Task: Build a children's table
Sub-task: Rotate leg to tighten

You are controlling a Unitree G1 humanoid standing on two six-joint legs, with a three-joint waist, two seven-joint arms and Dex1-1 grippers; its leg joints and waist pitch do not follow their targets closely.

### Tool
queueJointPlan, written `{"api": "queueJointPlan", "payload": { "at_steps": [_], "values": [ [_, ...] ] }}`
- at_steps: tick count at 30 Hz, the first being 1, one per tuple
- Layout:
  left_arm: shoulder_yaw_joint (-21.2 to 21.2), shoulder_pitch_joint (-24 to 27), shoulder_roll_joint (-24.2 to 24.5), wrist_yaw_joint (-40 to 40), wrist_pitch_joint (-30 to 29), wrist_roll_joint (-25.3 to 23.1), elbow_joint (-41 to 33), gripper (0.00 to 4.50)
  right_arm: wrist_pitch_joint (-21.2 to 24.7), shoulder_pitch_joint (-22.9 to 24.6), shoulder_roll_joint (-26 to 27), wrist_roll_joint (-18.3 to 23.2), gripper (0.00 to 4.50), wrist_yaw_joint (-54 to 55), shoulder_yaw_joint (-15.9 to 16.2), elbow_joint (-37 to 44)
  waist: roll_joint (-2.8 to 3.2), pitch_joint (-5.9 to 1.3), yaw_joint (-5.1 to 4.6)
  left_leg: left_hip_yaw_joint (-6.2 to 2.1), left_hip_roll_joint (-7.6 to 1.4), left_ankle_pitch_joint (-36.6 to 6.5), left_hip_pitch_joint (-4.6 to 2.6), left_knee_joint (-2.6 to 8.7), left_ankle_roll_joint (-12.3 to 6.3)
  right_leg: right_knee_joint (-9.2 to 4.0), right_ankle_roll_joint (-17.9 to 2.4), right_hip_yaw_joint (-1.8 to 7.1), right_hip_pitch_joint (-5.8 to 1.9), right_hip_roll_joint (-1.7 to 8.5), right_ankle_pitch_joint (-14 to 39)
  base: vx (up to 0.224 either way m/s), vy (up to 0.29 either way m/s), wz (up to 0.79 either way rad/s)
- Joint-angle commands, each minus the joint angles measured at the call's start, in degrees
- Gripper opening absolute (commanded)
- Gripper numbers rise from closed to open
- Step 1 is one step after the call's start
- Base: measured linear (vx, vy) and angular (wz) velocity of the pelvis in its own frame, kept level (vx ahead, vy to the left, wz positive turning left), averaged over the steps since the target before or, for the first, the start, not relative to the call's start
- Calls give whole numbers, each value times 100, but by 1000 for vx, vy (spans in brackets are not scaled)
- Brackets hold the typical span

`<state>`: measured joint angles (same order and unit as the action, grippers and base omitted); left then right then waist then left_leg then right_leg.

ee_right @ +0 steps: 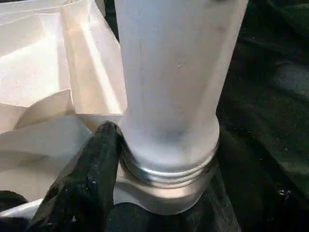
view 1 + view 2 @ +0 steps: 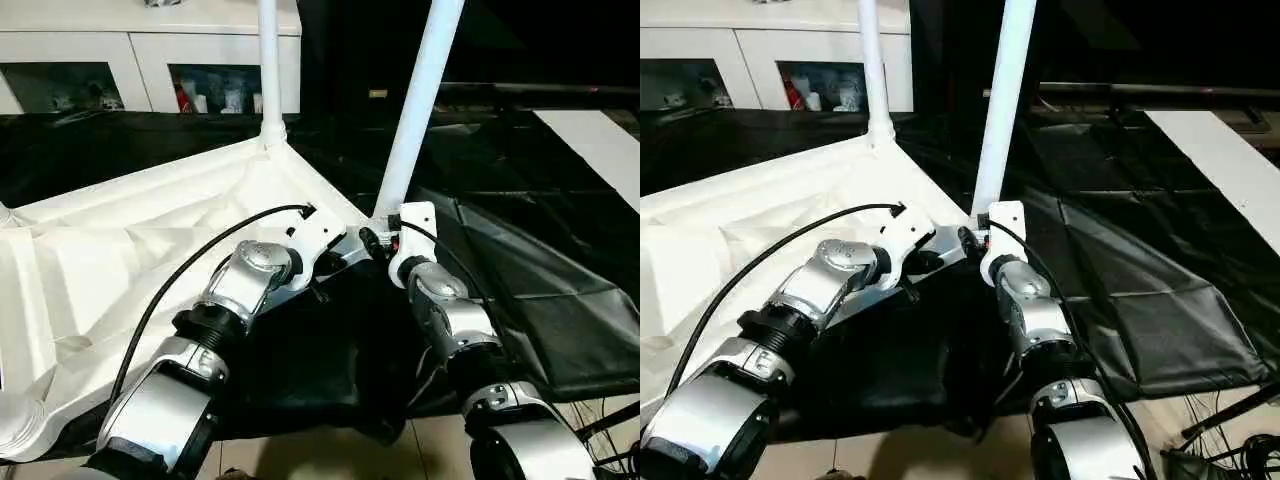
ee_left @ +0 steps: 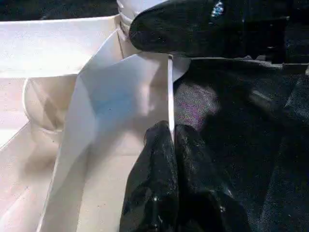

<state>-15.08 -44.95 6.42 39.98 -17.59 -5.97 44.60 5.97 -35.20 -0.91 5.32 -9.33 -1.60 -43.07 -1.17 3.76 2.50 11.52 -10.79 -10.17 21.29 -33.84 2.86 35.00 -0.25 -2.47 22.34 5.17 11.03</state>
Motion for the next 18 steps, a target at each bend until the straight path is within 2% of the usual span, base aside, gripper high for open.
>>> {"api": "queueJointPlan", "payload": {
  "at_steps": [1,3,4,6,8,9,12,14,18],
  "values": [
    [-228,80,-29,106,93,-91,131,0,-66,143,76,138,339,-707,261,367,15,-418,34,-123,-215,-1261,-77,431,-80,-430,-1218,213,-200,315,835,0,0,0],
    [-237,97,33,195,142,-88,138,0,-78,219,-80,184,341,-861,261,560,-11,-431,61,-116,-217,-1000,-57,415,-218,-383,-1287,207,-226,308,458,0,0,0],
    [-249,129,106,304,178,-88,108,0,-41,283,-232,250,351,-1016,253,726,-14,-429,81,-114,-216,-968,-69,414,-246,-390,-1297,204,-230,311,437,0,0,0],
    [-295,221,254,573,250,-74,-14,0,103,394,-483,407,386,-1431,257,1006,-19,-429,98,-112,-223,-865,-49,401,-347,-371,-1339,203,-246,315,329,0,0,0],
    [-343,327,438,808,330,-85,-150,0,237,553,-861,453,387,-2006,397,1343,-36,-431,98,-113,-224,-834,-38,395,-386,-365,-1343,201,-261,314,317,0,0,0],
    [-359,379,517,933,336,-70,-224,0,319,625,-1046,481,406,-2286,464,1488,-30,-427,102,-111,-232,-807,-37,385,-429,-360,-1356,203,-253,316,297,0,0,0],
    [-409,603,836,1500,325,40,-613,0,447,805,-1687,556,406,-3271,557,1827,-40,-405,122,-104,-241,-939,-51,393,-403,-392,-1356,206,-238,312,602,0,0,0],
    [-461,670,942,1742,443,68,-730,0,412,831,-1839,516,406,-3507,589,1864,-48,-390,123,-95,-250,-991,-59,399,-355,-402,-1373,211,-206,304,742,0,0,0],
    [-655,867,1263,2646,736,280,-1130,0,384,891,-2186,497,406,-4232,790,1969,-42,-378,128,-110,-258,-1119,-66,409,-307,-412,-1349,209,-193,316,959,0,0,0]
  ]
}}
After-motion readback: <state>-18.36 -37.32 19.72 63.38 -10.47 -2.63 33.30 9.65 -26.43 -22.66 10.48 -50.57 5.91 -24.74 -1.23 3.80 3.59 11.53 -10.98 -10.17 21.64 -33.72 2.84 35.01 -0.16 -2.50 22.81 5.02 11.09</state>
